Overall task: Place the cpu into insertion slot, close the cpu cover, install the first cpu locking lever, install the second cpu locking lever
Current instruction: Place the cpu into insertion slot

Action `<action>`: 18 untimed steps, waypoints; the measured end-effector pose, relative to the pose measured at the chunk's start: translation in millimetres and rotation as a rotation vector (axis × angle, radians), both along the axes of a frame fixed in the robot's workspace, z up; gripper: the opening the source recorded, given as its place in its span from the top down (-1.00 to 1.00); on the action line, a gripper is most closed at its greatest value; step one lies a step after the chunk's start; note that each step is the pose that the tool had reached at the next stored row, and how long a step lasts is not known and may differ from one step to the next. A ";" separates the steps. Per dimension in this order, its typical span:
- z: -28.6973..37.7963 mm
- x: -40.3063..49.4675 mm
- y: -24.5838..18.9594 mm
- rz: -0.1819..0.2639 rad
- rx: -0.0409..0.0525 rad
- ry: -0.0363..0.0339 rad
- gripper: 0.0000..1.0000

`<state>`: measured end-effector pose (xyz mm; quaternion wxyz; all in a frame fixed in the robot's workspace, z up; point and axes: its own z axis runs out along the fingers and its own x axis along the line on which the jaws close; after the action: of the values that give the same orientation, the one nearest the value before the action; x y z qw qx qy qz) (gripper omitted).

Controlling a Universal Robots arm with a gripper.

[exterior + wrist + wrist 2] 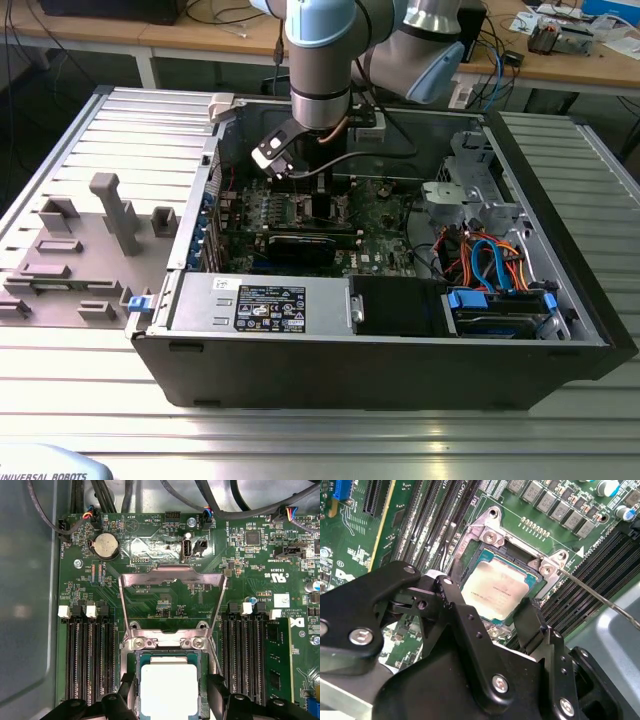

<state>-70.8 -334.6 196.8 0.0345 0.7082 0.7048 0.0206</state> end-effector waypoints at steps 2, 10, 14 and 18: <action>0.2 0.0 0.0 0.000 0.0001 0.0000 -0.36; 11.0 0.0 0.0 -0.002 0.0104 0.0011 -0.33; 15.8 0.0 0.0 -0.006 0.0123 0.0027 0.05; 19.8 0.2 0.0 -0.009 0.0131 0.0057 0.41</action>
<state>-70.6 -334.5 216.6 0.0279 0.7118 0.7014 0.0230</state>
